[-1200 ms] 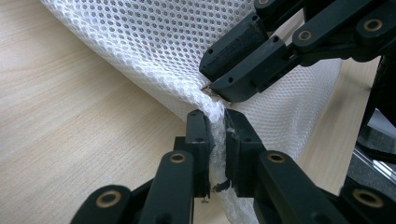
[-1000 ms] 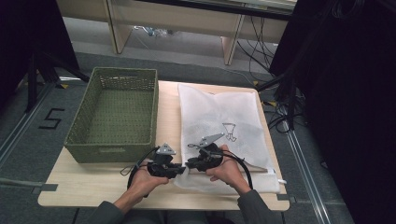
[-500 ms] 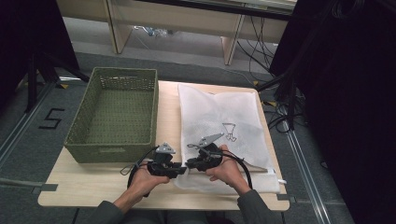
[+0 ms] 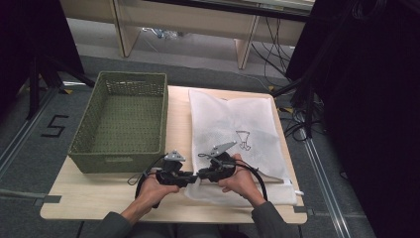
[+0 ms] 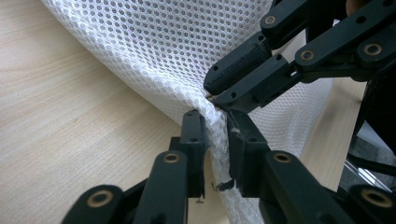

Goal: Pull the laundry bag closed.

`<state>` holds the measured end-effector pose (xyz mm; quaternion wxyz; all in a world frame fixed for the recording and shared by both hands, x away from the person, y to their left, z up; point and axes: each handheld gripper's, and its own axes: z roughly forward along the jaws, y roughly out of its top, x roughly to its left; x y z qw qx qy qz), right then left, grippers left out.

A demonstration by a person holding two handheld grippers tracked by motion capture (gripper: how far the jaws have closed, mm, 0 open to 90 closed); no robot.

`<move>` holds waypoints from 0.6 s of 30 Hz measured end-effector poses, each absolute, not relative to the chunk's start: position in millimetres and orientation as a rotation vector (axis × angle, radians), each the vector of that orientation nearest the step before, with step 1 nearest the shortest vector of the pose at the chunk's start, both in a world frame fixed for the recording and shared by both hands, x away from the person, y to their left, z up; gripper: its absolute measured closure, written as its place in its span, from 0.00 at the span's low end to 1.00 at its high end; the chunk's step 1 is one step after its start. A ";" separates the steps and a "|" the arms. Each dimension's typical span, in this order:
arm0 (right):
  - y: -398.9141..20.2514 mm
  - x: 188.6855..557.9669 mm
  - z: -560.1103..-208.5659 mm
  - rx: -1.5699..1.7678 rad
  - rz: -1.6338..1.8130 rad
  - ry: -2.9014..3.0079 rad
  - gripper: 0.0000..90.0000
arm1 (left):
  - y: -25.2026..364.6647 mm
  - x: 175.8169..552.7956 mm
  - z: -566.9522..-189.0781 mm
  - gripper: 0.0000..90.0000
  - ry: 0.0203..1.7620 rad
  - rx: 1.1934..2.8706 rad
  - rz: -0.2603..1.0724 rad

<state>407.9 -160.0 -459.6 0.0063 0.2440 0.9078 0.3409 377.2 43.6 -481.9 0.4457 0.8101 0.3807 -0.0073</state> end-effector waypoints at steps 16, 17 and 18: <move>-159.6 405.9 -459.9 0.788 1.049 2.853 0.92 | 43.2 372.8 -482.0 0.94 0.965 2.009 0.017; -159.4 406.0 -460.2 0.781 1.049 2.853 0.92 | 43.2 372.4 -482.2 0.94 0.968 2.009 0.015; -159.4 405.9 -460.2 0.778 1.044 2.853 0.92 | 43.4 372.3 -482.2 0.94 0.967 2.012 0.016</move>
